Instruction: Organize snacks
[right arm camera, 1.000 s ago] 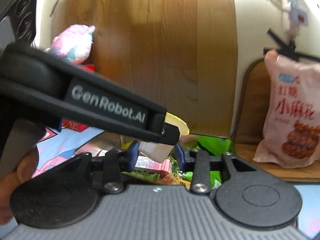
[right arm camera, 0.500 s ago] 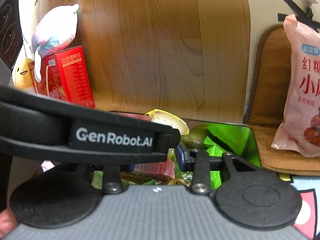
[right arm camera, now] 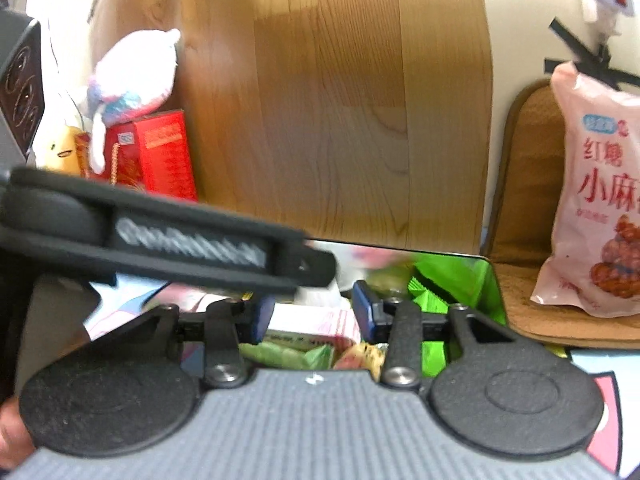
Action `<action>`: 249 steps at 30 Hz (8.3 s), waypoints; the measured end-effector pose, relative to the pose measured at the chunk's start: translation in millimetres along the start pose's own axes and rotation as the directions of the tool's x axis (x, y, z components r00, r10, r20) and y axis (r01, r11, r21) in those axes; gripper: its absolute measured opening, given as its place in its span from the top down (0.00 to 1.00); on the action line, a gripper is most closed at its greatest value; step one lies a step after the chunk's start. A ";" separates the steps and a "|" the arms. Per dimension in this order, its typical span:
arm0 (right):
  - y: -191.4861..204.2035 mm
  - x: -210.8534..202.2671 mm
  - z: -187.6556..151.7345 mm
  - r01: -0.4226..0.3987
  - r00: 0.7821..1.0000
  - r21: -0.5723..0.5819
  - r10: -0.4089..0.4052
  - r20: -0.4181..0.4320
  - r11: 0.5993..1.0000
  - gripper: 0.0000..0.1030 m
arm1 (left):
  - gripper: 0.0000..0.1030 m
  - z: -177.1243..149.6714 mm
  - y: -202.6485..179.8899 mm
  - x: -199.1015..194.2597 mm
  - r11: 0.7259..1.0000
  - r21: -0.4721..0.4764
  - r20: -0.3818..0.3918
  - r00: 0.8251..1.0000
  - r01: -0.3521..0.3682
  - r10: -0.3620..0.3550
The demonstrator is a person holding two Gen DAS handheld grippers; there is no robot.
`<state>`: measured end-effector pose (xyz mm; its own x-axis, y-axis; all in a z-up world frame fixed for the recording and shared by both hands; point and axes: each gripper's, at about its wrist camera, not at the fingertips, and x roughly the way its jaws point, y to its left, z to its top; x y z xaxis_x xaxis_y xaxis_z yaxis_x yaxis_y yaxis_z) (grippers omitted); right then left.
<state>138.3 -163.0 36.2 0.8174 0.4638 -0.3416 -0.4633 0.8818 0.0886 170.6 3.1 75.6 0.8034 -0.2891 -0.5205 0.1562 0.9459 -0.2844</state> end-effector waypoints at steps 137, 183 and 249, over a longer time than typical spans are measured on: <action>-57.3 22.1 -3.1 -0.003 0.997 0.204 -0.012 0.071 0.979 0.71 | 0.75 7.7 9.9 51.3 0.998 -0.049 -0.136 0.990 0.042 -0.049; -55.3 17.3 -8.9 0.011 0.994 0.155 -0.028 0.106 0.988 0.48 | 0.51 0.9 1.3 52.7 0.967 -0.004 -0.084 0.964 -0.255 0.254; 41.7 -174.8 -65.9 -0.016 0.983 0.368 -0.053 0.178 0.930 0.09 | 0.00 -157.1 -62.7 -133.5 0.898 0.180 0.022 0.914 -0.402 0.405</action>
<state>-46.5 -213.0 38.0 0.8886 0.4243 -0.1741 -0.3182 0.8439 0.4320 -36.8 -40.8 36.4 0.8100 0.1219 -0.5736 -0.0794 0.9919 0.0987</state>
